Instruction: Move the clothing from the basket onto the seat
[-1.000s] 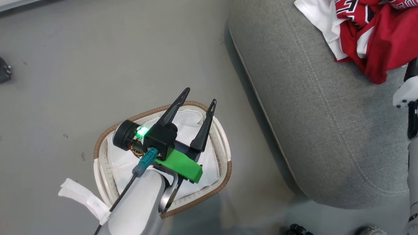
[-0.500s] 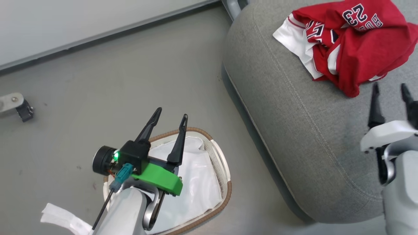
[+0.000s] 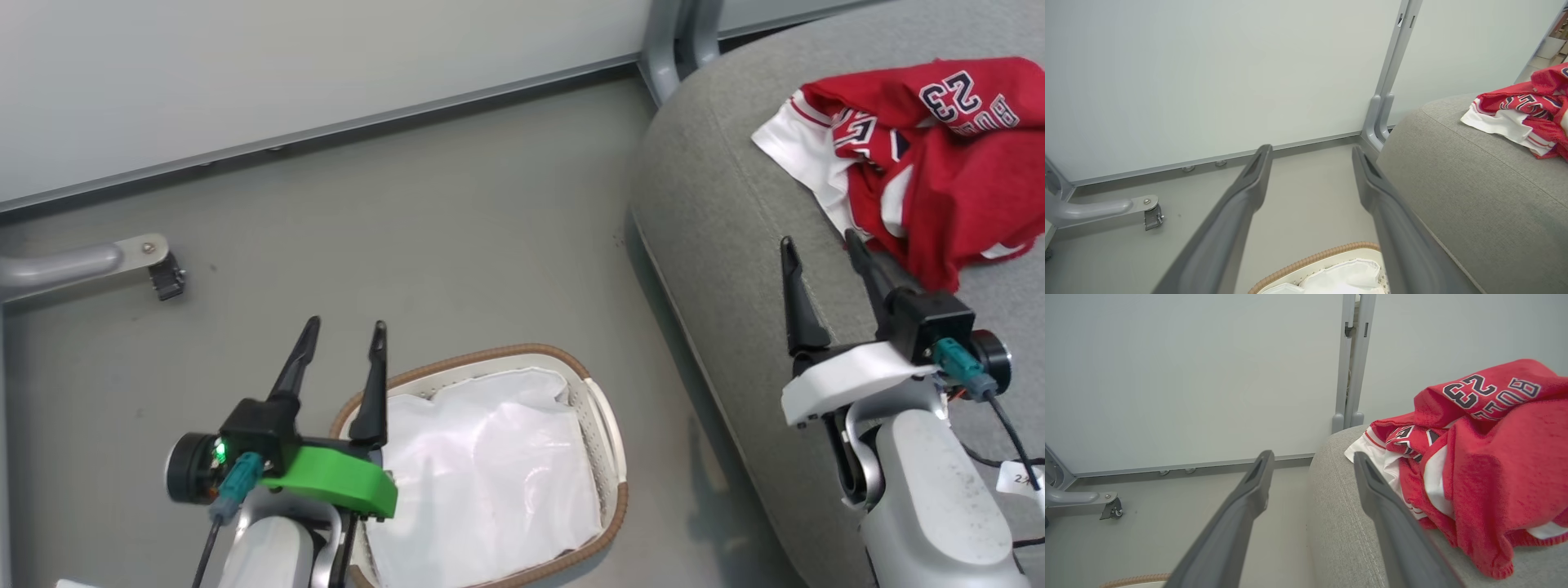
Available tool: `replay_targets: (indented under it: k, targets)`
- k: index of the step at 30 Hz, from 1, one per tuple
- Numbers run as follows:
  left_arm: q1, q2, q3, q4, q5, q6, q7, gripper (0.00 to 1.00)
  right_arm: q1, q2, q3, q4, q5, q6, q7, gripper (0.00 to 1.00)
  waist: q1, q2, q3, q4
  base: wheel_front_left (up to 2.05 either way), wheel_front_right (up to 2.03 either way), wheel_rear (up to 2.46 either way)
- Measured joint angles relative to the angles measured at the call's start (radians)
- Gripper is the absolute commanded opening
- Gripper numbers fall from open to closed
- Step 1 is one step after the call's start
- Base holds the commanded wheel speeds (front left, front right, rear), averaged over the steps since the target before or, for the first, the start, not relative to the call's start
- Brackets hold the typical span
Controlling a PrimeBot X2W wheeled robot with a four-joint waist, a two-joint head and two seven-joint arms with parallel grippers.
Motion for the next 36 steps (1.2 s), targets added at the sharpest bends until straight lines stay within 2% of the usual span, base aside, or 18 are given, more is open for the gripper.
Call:
replay_targets:
  k: [7,14,19,26,27,31,36]
  targets:
    - [0.055,0.0,0.097,0.009,-0.004,0.042,0.0,1.0,0.051,0.006,0.042,0.009,0.019,0.0,0.0,1.0,0.0,0.0,-0.04,0.062,0.0,0.0,0.0]
    - [0.108,0.0,0.165,0.026,-0.013,0.053,0.0,1.0,0.1,0.008,0.061,0.026,0.05,0.0,0.0,1.0,0.0,0.0,-0.08,0.11,0.0,0.0,0.0]
    - [0.148,0.0,0.178,0.031,-0.026,0.068,0.0,1.0,0.126,0.007,0.063,0.035,0.057,0.0,0.0,1.0,0.0,0.0,-0.107,0.126,0.0,0.0,0.0]
    - [0.174,0.0,0.185,0.046,-0.076,0.051,0.0,1.0,0.155,0.007,0.062,0.05,0.062,0.0,0.0,1.0,0.0,0.0,-0.13,0.136,0.0,0.0,0.0]
    - [0.176,0.0,0.185,0.051,-0.086,0.048,0.0,0.0,0.156,0.008,0.062,0.053,0.062,0.0,0.0,0.0,0.0,0.0,-0.132,0.136,0.0,0.0,0.0]
    - [0.177,-0.004,0.183,0.085,-0.086,0.048,0.001,0.0,0.175,0.014,0.062,0.085,0.062,0.0,0.002,0.0,0.0,0.0,-0.133,0.137,0.0,0.0,0.0]
    - [0.177,-0.006,0.192,0.092,-0.159,0.047,0.029,0.0,0.184,0.016,0.052,0.088,0.141,0.0,0.027,0.0,0.0,0.0,-0.136,0.137,0.0,0.0,0.0]
